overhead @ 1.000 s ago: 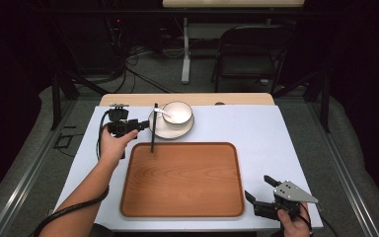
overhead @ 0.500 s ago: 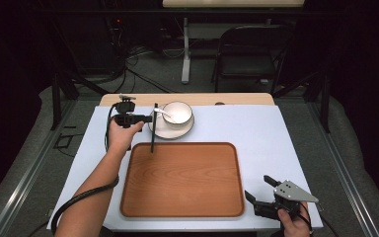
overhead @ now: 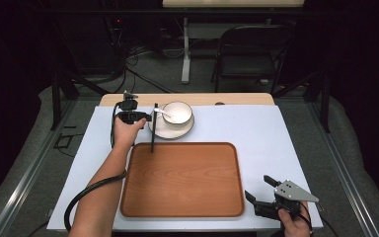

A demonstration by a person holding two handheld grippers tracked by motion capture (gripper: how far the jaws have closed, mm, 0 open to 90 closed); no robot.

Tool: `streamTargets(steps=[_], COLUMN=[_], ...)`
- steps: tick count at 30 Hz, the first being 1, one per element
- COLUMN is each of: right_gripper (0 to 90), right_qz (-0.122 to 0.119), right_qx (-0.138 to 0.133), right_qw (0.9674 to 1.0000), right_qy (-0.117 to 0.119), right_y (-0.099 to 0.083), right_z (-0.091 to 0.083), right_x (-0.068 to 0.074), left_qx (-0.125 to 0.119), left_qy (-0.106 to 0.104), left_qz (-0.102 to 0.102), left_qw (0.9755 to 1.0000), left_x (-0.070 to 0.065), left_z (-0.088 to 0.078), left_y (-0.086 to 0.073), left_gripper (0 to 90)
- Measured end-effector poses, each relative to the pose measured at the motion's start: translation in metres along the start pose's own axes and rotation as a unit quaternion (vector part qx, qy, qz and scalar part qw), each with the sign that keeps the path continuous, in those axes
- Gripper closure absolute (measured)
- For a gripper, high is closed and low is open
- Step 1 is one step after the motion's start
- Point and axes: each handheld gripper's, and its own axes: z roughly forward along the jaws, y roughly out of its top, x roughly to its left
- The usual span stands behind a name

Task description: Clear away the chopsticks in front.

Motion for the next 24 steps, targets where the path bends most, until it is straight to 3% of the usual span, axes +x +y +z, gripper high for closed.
streamTargets(steps=[7, 16, 22, 24], right_gripper=[14.6, 14.6, 14.6, 14.6], right_qz=[-0.001, -0.004, -0.003, -0.004], right_qx=[0.0, -0.002, -0.003, -0.004], right_qw=[1.0, 1.0, 1.0, 1.0], right_qy=[0.001, 0.001, 0.0, 0.0], right_y=[0.0, 0.0, 0.0, 0.0], right_z=[0.0, 0.0, -0.001, -0.001], right_x=[0.0, -0.001, -0.001, -0.001], left_qx=[0.027, 0.056, 0.066, 0.068], left_qy=[-0.001, 0.011, 0.037, 0.038], left_qz=[-0.008, 0.009, 0.013, 0.007], left_qw=[0.9996, 0.9983, 0.997, 0.9969], left_x=[-0.003, -0.011, -0.015, -0.015], left_z=[0.008, 0.019, 0.027, 0.028], left_y=[0.003, 0.006, 0.007, 0.007], left_gripper=[69.1, 75.0, 77.0, 77.5])
